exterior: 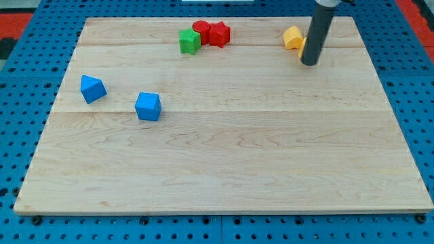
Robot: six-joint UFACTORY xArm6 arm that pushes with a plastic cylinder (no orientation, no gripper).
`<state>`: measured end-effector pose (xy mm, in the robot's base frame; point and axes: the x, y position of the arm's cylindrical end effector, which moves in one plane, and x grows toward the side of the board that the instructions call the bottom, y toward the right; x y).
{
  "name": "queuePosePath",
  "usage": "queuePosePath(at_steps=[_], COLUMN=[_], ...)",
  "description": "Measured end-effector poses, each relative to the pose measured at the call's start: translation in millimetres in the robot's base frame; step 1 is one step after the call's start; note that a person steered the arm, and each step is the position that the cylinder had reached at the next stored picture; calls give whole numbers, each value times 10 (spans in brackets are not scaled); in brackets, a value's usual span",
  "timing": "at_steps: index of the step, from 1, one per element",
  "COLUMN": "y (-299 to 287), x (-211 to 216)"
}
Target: Push the blue cube to the center of the board
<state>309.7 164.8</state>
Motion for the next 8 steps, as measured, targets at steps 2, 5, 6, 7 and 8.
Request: queuePosePath(at_steps=[2,5,6,7,8], y=[-702,-2947,-2478,-2555,-2848], x=[1169,1566,1310,1190,1718])
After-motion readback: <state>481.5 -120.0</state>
